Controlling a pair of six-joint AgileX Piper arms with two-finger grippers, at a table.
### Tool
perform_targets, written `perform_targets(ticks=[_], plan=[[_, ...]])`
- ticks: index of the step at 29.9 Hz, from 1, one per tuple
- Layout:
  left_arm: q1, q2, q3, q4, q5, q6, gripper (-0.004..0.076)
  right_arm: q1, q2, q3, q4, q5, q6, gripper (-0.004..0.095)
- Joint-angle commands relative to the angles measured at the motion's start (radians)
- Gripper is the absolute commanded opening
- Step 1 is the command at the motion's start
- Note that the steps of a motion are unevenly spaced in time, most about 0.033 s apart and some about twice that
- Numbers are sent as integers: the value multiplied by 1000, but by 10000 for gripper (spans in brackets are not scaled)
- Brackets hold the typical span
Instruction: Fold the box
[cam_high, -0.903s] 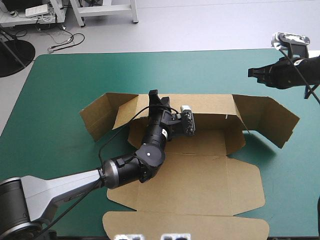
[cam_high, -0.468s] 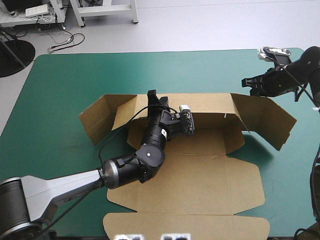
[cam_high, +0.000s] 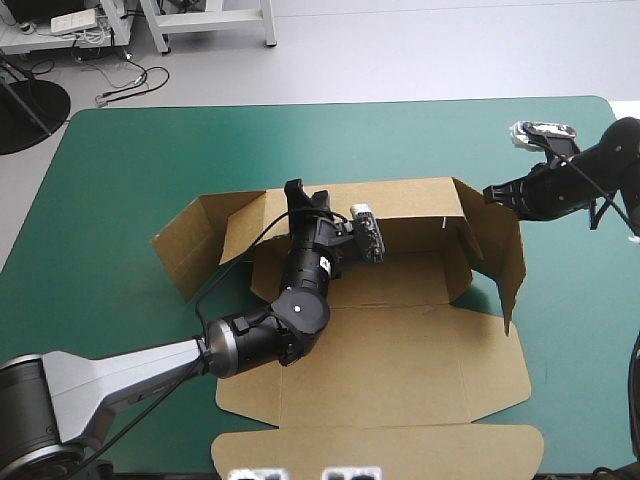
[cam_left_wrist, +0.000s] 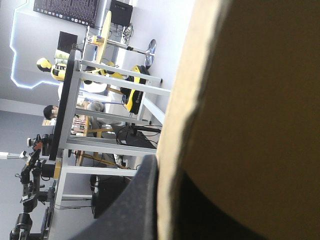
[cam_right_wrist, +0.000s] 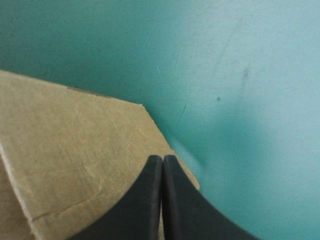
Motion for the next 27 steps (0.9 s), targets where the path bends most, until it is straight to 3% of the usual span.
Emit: perform_targets(ticks=[1, 8, 16, 21, 24, 27], plan=[[-5, -52, -28, 45, 41, -27, -10, -7, -55, 18, 85, 2, -73, -20], [-5, -52, -28, 41, 17, -27, -10, -7, -74, 168, 332, -98, -273, -19], [-5, -52, -28, 37, 15, -21, -10, -7, -230, 452, 412, -311, -444, -20], [-5, -52, -28, 37, -12, 27, -10, -7, -321, 660, 668, -478, -704, -20], [-5, -52, -28, 37, -41, 47, -10, -7, -338, 750, 839, -492, -918, -20], [-5, -41, -28, 34, -40, 58, -10, -7, -339, 793, 922, -468, -1034, -20]])
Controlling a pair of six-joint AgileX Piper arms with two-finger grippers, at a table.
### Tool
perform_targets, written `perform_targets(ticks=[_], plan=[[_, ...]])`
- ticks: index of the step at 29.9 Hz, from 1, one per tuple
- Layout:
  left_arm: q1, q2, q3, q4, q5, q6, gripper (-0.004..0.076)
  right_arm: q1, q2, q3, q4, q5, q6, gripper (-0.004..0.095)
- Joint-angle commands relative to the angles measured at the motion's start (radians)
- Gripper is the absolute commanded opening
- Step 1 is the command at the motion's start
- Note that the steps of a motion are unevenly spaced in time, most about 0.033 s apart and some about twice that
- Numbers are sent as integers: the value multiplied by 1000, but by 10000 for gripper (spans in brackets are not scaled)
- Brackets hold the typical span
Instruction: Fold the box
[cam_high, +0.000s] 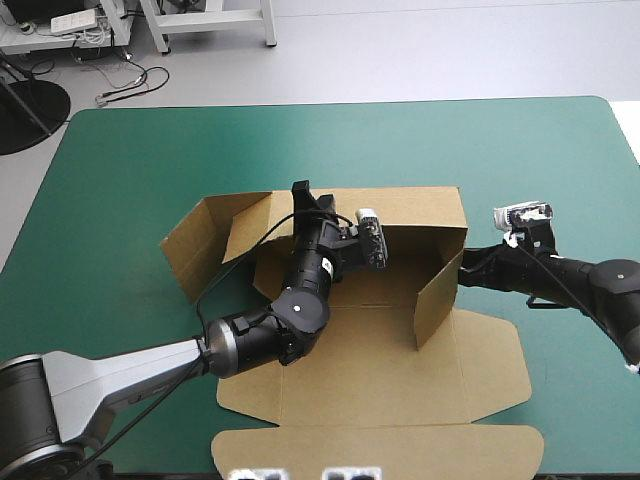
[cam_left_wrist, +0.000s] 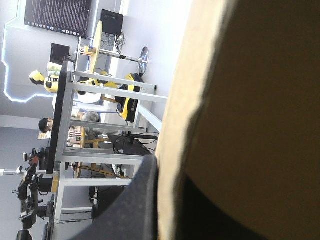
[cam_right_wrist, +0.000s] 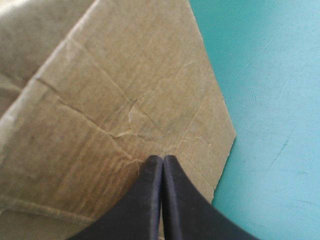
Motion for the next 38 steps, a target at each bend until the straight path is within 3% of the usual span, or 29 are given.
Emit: perform_targets(ticks=[1, 5, 11, 14, 26, 30, 38], plan=[[-5, -36, -28, 46, 4, 2, -10, -5, -30, 11, 139, 34, -140, -20], [-5, -9, -28, 45, 32, 19, -10, -5, -30, 7, 122, 43, -152, 0], [-5, 1, -28, 45, 40, 26, -10, -5, -59, -1, 55, 40, -146, 299], [-5, 1, -28, 45, 46, 26, -10, -5, -71, -1, 46, 44, -146, 368], [-5, 1, -28, 45, 62, 26, -10, -5, -206, -1, -156, 42, -36, 369], [-5, 1, -28, 45, 62, 26, -10, -5, -227, -1, -240, 60, 62, 369], [-5, 1, -28, 45, 56, 26, -10, -5, -227, -1, -246, 120, 68, 369]])
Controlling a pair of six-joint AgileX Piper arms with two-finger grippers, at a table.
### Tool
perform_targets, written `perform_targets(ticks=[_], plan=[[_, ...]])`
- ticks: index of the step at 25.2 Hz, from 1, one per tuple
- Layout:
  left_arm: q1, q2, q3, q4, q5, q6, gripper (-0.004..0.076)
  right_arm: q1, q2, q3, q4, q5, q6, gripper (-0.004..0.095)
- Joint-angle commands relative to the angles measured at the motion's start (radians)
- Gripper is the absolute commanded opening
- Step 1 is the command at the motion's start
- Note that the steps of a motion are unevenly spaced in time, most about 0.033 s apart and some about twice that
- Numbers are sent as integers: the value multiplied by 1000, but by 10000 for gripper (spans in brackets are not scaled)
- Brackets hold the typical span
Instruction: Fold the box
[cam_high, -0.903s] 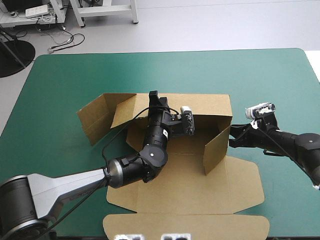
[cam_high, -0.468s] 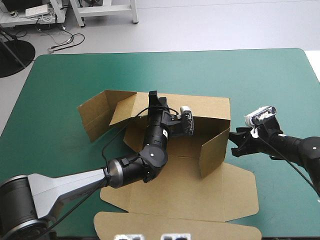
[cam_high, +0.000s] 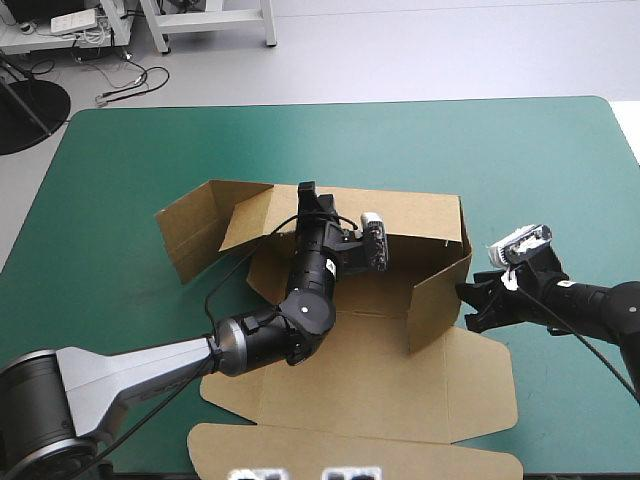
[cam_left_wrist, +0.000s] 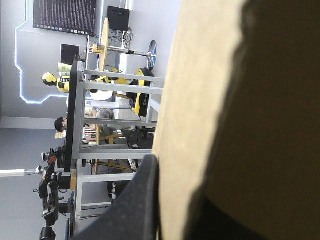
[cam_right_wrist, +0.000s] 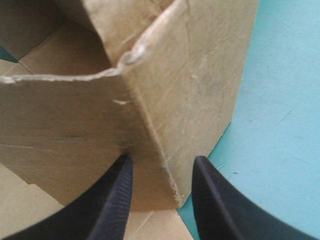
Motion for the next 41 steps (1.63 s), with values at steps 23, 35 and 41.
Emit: perform_targets(ticks=[23, 35, 41], plan=[[-5, -33, -69, -27, -105, 1, -10, 1, 101, -27, 314, -181, -144, 178], [-5, -33, -69, 60, -114, 1, 48, 1, 112, -27, 314, -185, -154, 2], [-5, -33, -69, 110, -104, 9, 286, 1, 112, -27, 312, -179, -154, 2]])
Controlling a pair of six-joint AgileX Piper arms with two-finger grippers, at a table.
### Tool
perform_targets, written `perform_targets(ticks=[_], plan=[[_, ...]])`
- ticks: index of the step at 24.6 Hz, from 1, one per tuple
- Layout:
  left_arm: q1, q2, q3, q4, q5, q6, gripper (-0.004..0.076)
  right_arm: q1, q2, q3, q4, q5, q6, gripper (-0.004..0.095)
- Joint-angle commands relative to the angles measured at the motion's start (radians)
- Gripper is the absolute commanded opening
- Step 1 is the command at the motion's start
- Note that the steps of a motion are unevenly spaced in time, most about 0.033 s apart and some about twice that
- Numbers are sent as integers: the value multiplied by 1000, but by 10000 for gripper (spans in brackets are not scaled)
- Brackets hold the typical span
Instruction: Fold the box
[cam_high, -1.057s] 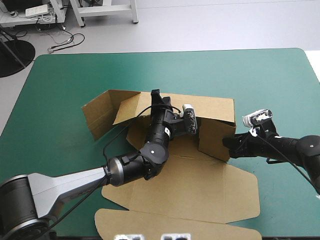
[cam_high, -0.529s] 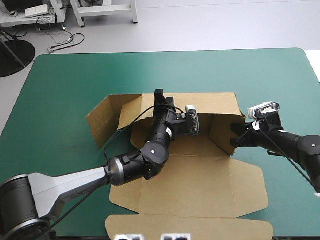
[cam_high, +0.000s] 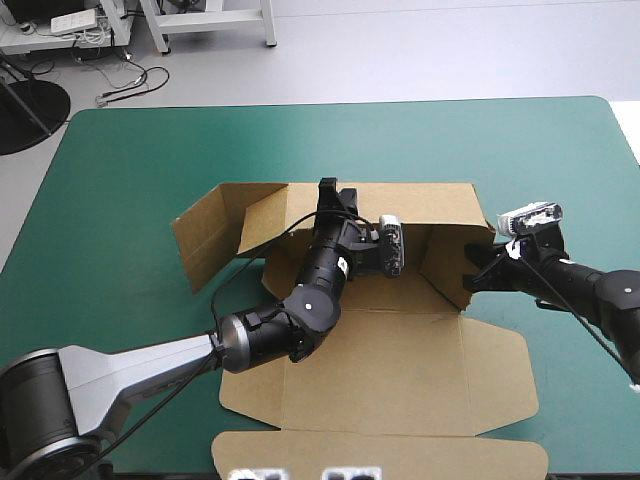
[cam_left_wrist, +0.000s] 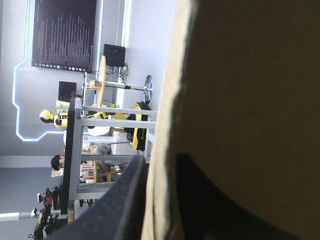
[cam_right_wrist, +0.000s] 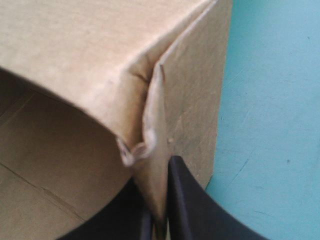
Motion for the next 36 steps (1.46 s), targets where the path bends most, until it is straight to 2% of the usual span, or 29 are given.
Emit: perform_targets(ticks=[1, 3, 6, 10, 13, 15, 17, 20, 21, 26, 30, 36], plan=[[-5, -41, -30, 61, 23, -9, 326, -1, -10, -27, 40, 15, 7, 2], [-5, -41, -30, 85, 38, -9, 365, -1, -10, -27, 27, 15, 13, 2], [-32, -43, -30, 185, 73, -15, 367, -1, -10, -27, -53, 15, 80, 0], [-106, -47, -30, 186, 122, -15, 367, -1, -10, -27, -91, 5, 107, 0], [-228, -53, -34, 186, 187, -15, 367, -1, -10, -27, -91, -1, 109, 0], [-291, -81, -34, 186, 194, -30, 348, -1, -10, -27, -91, -11, 123, 0], [-334, -135, -43, 186, 194, -69, 268, -1, -10, -27, -91, -19, 125, 0], [-338, -237, -86, 184, 197, -90, -3, -1, -10, -27, -91, -20, 130, 1], [-328, -260, -95, 181, 192, -90, 1, -1, -10, -27, -96, -20, 135, 1], [-187, -358, -153, 52, 121, -90, 1, -1, -10, -36, -143, -16, 194, 0], [46, -395, -209, -137, 60, -60, 1, -1, -10, -89, -210, 24, 286, 1], [398, -411, -243, -391, 43, 23, 1, -1, -8, -243, -378, 141, 520, 0]])
